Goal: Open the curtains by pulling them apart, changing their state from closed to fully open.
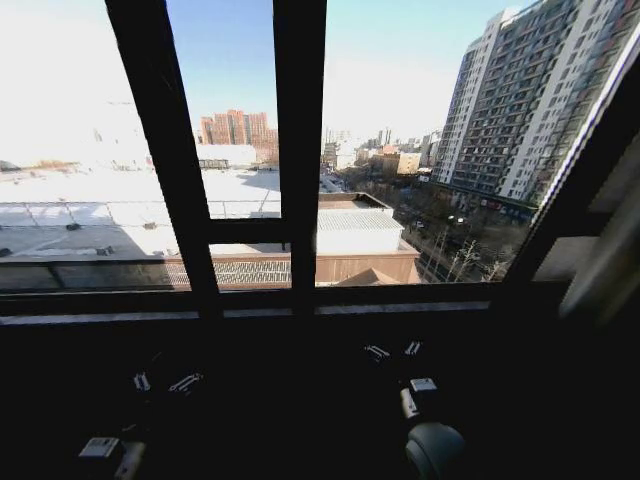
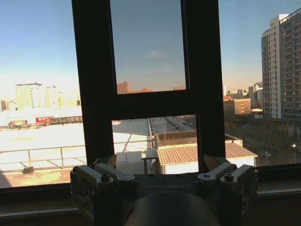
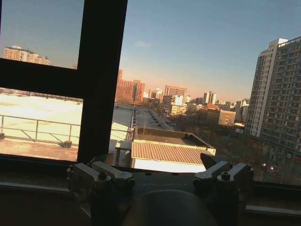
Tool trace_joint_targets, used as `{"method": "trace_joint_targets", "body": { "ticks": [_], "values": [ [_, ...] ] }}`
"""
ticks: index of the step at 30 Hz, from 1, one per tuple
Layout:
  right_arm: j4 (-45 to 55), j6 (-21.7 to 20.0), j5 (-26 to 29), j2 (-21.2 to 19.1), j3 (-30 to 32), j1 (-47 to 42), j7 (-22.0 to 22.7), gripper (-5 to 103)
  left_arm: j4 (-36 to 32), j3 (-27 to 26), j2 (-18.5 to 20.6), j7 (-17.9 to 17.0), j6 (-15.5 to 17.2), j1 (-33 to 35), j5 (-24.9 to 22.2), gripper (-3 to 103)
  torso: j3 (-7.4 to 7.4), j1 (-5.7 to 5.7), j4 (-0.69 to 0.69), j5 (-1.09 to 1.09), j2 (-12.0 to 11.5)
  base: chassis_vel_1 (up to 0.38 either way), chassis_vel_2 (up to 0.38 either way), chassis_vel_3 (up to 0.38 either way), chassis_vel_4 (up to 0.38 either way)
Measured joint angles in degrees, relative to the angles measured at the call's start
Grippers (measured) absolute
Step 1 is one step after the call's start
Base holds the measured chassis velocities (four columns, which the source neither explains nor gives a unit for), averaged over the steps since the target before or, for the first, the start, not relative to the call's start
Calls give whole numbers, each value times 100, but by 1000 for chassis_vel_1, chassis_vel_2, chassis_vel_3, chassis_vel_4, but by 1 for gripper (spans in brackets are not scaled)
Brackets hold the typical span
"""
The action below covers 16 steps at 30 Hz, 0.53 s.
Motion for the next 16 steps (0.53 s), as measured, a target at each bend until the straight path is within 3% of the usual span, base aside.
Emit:
{"method": "trace_joint_targets", "body": {
  "ticks": [11, 16],
  "values": [
    [-36, 117, -25, 34, 3, -42, 3, 100, 35, 16, -22, 16, -99, 34, 21, 100, 0, 3, 1, -4, 0, 323, -369, -305, 364],
    [-67, 133, -30, 52, -2, -27, 3, 100, 66, 17, -9, 19, -100, 20, 21, 100, -5, -5, 3, -2, 6, 249, -236, -215, 282]
  ]
}}
